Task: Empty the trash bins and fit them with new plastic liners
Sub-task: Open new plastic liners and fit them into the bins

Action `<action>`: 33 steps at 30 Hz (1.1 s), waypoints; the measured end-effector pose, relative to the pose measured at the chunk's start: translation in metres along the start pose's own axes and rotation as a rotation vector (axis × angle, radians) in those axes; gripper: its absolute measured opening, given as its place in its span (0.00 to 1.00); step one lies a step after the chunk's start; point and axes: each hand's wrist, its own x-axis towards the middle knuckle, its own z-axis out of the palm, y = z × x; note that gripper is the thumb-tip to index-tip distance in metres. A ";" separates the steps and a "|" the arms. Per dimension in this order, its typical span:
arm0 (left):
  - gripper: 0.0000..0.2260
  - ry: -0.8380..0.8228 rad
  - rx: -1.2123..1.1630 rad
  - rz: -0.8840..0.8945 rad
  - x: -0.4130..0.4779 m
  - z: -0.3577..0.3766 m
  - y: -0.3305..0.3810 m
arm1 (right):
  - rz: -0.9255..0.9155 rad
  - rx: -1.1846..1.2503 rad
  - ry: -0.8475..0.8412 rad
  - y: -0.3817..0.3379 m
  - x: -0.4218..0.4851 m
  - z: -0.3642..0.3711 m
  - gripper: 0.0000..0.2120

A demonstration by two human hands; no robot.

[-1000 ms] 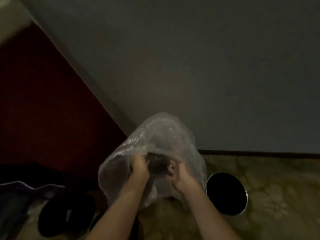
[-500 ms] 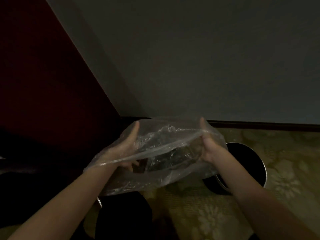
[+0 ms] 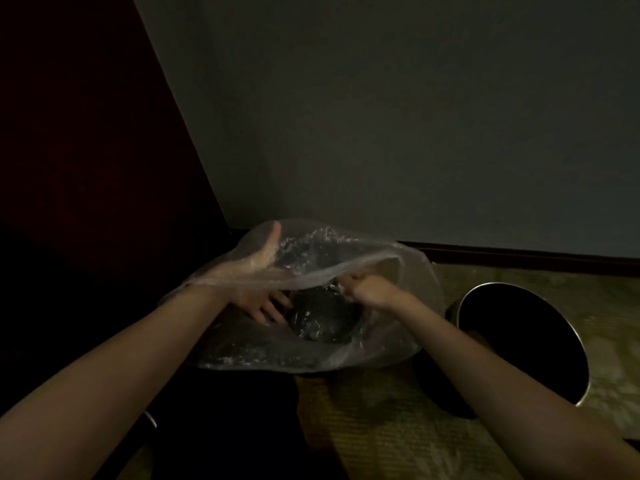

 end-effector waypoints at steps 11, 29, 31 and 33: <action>0.60 -0.109 -0.110 -0.073 0.014 -0.016 -0.005 | 0.067 -0.428 -0.188 -0.006 0.068 0.059 0.25; 0.23 0.164 0.555 0.628 0.060 -0.015 -0.010 | 0.383 -0.323 -0.261 -0.009 0.105 0.071 0.26; 0.25 0.214 0.243 0.632 0.058 -0.022 -0.003 | 0.230 -0.706 -0.225 -0.016 0.102 0.062 0.30; 0.34 0.306 0.103 0.524 0.059 -0.030 0.008 | 0.044 -0.953 0.014 -0.021 0.089 0.048 0.28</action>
